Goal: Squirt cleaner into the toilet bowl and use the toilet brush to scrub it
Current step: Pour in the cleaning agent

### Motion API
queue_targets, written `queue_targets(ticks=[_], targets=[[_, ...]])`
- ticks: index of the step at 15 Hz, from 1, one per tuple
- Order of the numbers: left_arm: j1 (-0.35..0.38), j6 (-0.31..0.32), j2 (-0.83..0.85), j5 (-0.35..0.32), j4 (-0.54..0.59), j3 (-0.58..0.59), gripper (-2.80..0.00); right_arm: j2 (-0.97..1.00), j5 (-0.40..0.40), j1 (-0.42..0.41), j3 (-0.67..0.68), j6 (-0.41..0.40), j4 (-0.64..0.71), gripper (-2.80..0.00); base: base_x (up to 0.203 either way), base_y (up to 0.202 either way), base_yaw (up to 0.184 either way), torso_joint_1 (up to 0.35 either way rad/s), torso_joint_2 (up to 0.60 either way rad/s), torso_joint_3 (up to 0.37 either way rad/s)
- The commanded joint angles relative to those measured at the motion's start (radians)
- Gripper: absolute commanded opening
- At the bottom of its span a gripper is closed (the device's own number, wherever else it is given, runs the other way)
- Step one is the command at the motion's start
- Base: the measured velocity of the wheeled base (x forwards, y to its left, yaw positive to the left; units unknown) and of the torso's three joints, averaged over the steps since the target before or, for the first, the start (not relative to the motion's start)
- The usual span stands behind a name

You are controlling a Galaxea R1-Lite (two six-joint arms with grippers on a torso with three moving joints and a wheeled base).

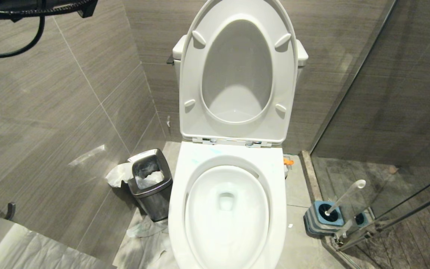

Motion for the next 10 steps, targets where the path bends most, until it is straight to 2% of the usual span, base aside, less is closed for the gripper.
queue_targets(ticks=[1, 4, 10], targets=[[0.004, 0.058, -0.051, 0.018, 0.034, 0.002, -2.8, -0.001, 0.0, 0.0, 0.0, 0.0, 0.0, -2.8, 0.0, 0.0, 0.0, 0.0, 0.0, 0.0], [0.023, 0.164, -0.133, 0.051, 0.127, 0.004, -2.8, -0.001, 0.0, 0.0, 0.0, 0.0, 0.0, -2.8, 0.0, 0.0, 0.0, 0.0, 0.0, 0.0], [0.069, 0.251, -0.351, 0.085, 0.308, 0.025, -2.8, 0.0, 0.0, 0.0, 0.0, 0.0, 0.0, -2.8, 0.0, 0.0, 0.0, 0.0, 0.0, 0.0]])
